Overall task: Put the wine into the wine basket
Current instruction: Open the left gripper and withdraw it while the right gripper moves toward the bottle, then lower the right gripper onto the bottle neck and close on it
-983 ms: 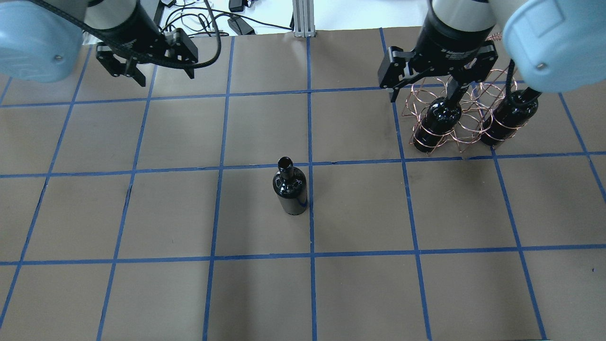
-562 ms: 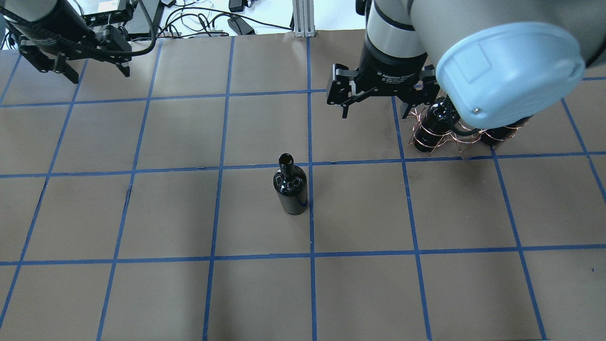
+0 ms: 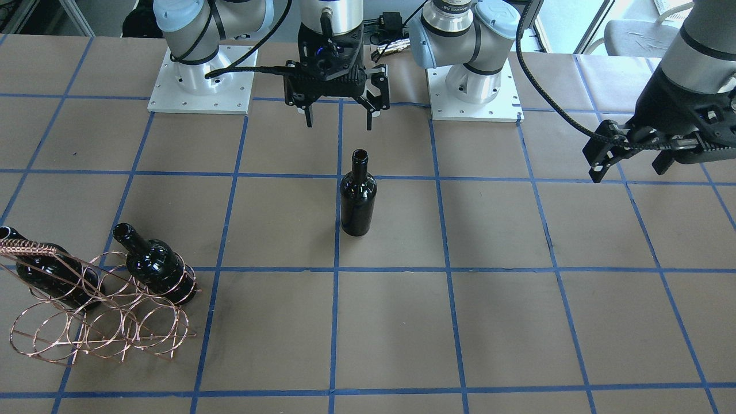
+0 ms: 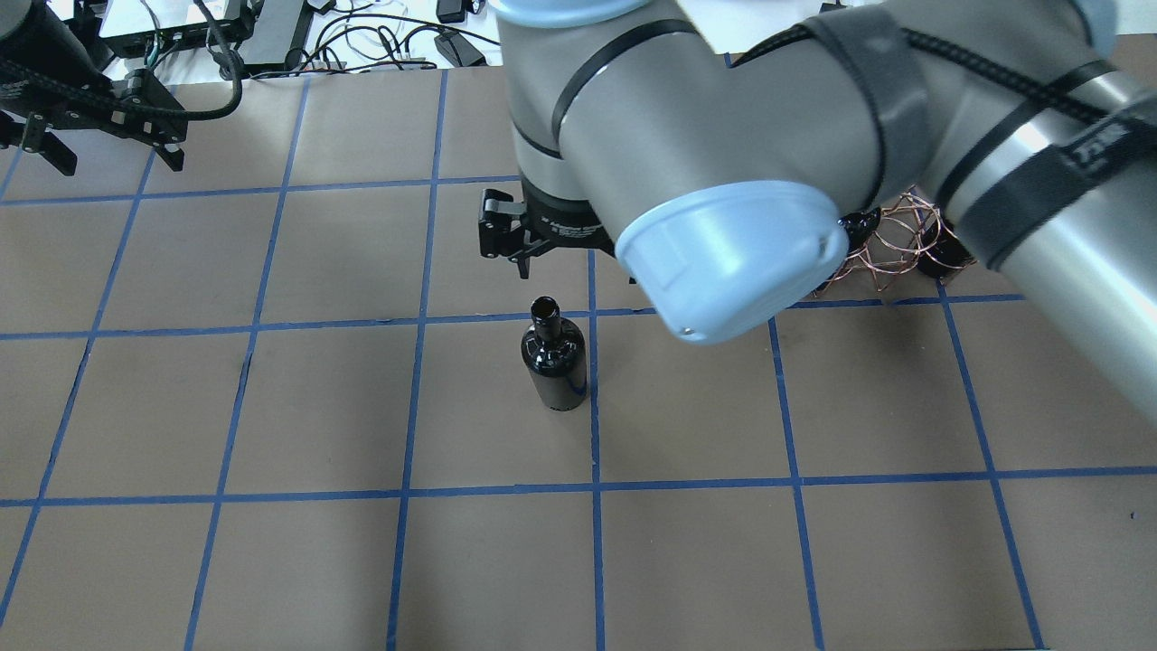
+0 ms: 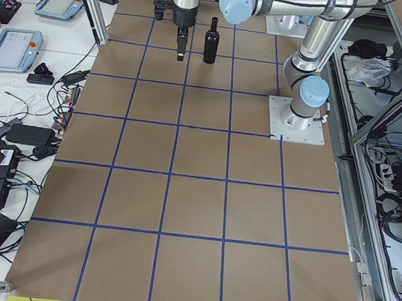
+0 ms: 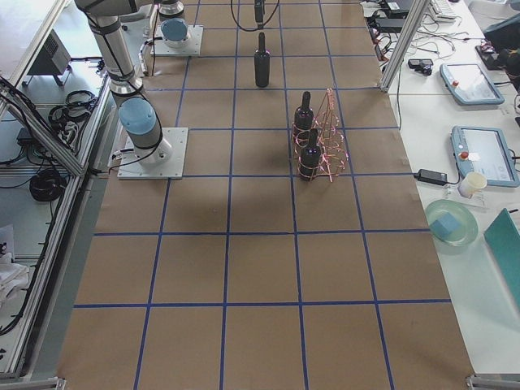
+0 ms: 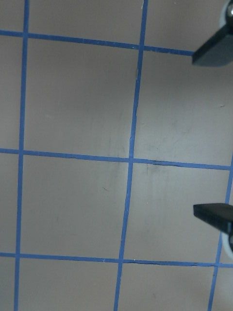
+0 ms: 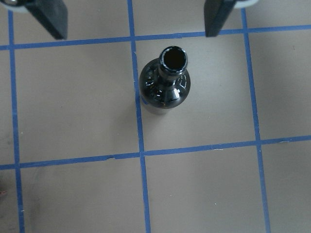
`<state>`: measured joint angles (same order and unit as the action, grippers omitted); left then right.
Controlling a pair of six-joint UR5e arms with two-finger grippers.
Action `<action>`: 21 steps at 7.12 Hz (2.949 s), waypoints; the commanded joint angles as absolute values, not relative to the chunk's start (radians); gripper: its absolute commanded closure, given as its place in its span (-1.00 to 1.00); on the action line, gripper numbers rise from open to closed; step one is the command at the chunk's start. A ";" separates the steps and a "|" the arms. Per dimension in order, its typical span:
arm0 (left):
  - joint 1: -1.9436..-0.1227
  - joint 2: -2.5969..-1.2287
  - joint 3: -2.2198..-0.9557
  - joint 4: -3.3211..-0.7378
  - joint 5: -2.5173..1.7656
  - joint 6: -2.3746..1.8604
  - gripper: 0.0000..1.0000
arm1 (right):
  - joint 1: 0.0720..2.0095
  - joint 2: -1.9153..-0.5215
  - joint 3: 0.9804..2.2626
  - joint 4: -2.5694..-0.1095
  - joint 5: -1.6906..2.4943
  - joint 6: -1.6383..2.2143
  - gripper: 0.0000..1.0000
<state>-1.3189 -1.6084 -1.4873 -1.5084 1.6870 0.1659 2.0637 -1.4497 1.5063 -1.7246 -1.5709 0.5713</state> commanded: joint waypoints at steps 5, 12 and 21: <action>-1.312 -1.592 -1.503 -1.572 1.686 0.167 -1.00 | 2.094 -1.298 1.537 -1.795 -1.583 0.528 -0.99; -1.309 -1.592 -1.505 -1.582 1.671 0.169 -1.00 | 2.088 -1.302 1.563 -1.809 -1.566 0.523 -0.38; -1.324 -1.594 -1.505 -1.603 1.667 0.166 -1.00 | 2.024 -1.392 1.552 -1.812 -1.568 0.487 0.71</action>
